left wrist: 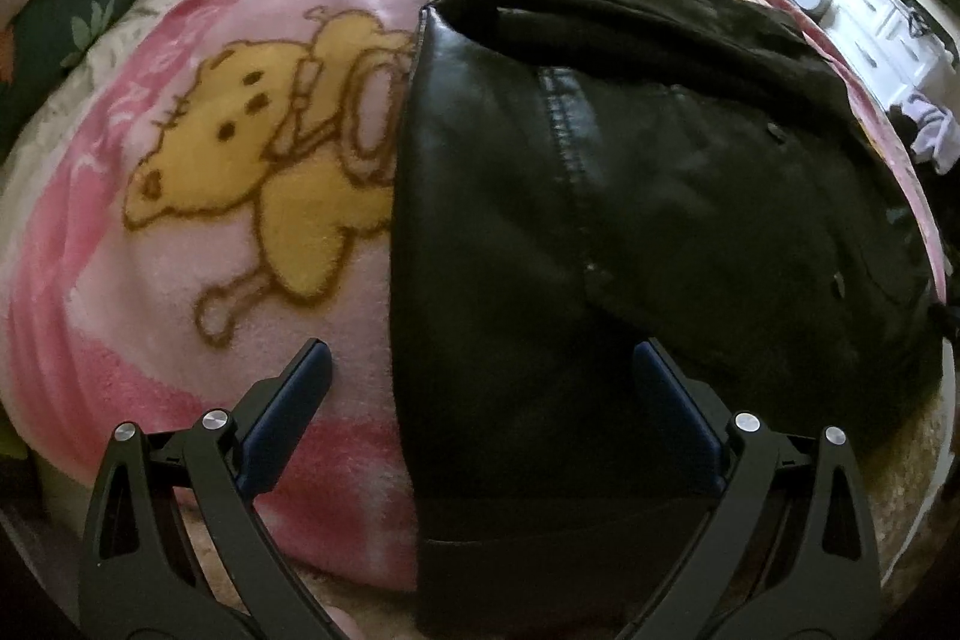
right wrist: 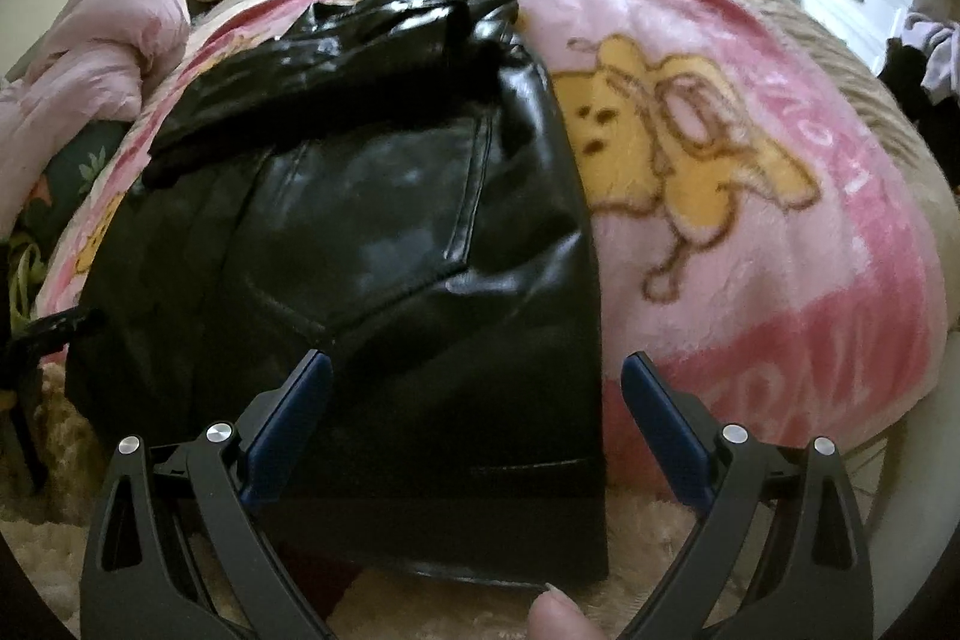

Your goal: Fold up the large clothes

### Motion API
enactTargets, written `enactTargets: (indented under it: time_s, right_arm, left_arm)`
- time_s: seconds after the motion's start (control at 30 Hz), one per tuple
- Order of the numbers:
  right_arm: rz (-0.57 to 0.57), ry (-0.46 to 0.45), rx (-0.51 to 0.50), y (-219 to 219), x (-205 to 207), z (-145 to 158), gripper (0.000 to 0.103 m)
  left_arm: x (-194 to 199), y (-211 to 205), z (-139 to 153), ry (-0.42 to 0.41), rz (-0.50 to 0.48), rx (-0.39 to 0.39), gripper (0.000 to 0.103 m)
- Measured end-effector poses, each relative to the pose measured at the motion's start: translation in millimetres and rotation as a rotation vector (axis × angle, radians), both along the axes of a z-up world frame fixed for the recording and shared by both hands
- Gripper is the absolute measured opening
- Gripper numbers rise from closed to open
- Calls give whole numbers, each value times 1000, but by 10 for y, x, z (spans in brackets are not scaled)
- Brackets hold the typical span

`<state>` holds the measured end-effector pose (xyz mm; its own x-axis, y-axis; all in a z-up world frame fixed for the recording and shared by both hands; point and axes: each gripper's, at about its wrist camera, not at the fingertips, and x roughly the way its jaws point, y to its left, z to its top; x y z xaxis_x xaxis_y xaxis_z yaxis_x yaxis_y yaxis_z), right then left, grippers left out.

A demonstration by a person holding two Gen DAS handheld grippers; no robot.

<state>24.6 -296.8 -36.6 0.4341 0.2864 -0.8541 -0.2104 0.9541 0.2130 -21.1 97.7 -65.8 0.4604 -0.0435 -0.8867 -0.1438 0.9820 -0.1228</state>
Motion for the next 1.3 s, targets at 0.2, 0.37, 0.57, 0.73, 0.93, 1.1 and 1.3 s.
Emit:
enactTargets:
  time_s: [0.2,0.37,0.57,0.73,0.93,1.1,1.3]
  right_arm:
    - [52,74,14,11,33,-210,96]
    - [104,64,6,29,-24,-222,84]
    - [108,-33,69,-88,-137,-7,19]
    - [62,-103,282,-281,-170,296,11]
    - [24,-179,369,-317,-114,551,9]
    - [11,-190,359,-260,-58,579,9]
    - [-29,-174,394,-321,-30,524,9]
  left_arm:
    - [3,9,2,2,2,-7,94]
    - [-32,19,-18,2,7,-22,94]
    - [-102,35,-61,12,16,-49,94]
    - [-164,115,-50,-25,40,-115,93]
    - [-276,154,3,-67,38,-188,43]
    - [-328,204,12,-63,32,-222,33]
    - [-370,55,-20,-45,-4,-213,54]
